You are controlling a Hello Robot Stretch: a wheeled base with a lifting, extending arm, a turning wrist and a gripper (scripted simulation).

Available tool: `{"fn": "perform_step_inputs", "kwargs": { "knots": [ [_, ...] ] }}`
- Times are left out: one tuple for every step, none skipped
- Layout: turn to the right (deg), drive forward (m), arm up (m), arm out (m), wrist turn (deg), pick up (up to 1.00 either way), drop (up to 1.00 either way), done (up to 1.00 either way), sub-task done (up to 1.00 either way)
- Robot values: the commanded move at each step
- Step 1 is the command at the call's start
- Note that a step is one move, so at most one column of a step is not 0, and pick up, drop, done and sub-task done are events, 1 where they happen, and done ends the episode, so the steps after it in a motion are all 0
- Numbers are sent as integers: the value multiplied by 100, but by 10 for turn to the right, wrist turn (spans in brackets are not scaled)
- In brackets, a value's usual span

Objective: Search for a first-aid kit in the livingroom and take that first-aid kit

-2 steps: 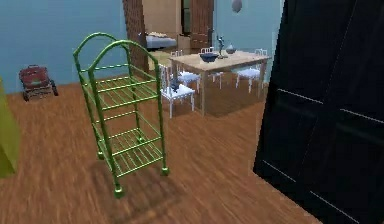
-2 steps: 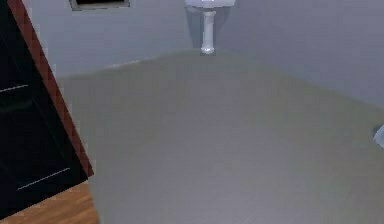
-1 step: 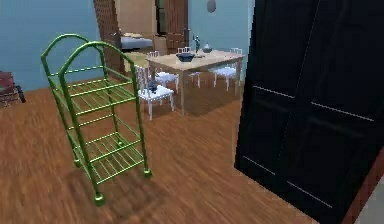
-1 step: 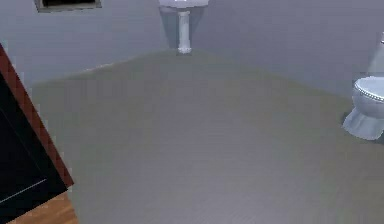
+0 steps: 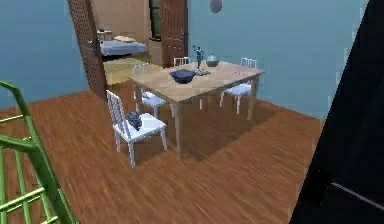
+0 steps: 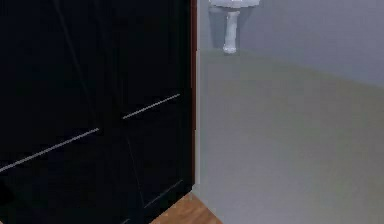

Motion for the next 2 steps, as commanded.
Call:
{"fn": "perform_step_inputs", "kwargs": {
  "knots": [
    [0,80,0,0,0,0,0,0,0],
    [-450,0,0,0,0,0,0,0,0]
  ]
}}
